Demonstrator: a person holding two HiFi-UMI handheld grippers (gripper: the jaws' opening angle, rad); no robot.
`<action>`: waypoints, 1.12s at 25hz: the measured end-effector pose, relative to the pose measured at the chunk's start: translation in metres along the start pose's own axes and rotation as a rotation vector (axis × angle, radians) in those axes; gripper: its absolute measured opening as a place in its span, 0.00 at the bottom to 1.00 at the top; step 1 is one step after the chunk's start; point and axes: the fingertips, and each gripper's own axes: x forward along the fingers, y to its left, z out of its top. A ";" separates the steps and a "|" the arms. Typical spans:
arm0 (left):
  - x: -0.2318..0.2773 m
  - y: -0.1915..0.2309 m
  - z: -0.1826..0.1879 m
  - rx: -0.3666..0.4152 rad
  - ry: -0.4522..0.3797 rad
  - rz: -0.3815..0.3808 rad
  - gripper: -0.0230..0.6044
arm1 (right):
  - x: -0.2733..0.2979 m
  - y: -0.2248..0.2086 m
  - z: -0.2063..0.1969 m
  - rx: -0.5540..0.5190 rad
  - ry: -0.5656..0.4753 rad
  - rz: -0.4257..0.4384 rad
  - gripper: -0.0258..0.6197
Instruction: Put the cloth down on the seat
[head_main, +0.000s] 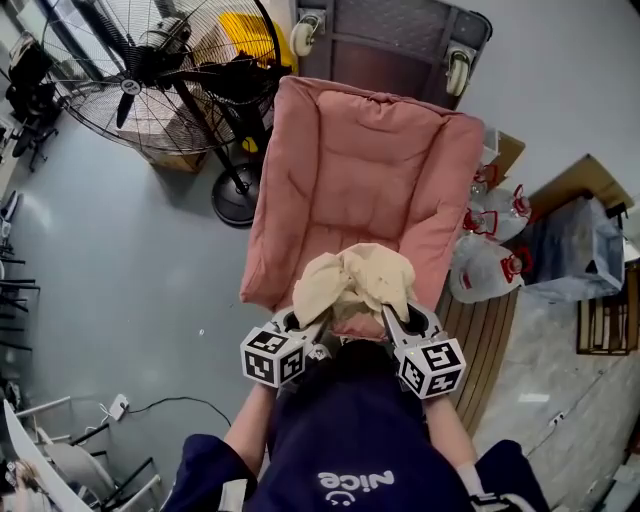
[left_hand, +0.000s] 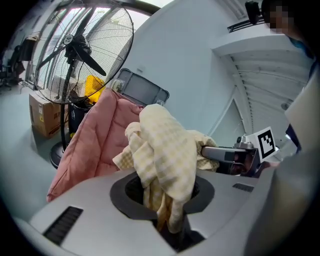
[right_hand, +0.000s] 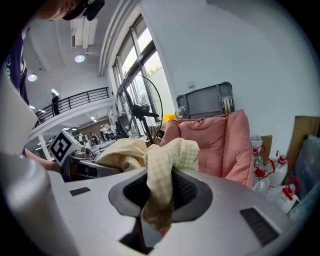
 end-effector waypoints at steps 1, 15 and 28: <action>0.002 0.001 0.002 0.002 -0.002 0.008 0.20 | 0.002 -0.002 0.001 -0.004 0.003 0.004 0.21; 0.050 0.032 0.022 0.026 0.039 0.062 0.20 | 0.050 -0.040 0.003 0.027 0.063 0.034 0.21; 0.135 0.092 0.009 -0.067 0.135 0.117 0.20 | 0.133 -0.103 -0.031 0.106 0.187 0.020 0.21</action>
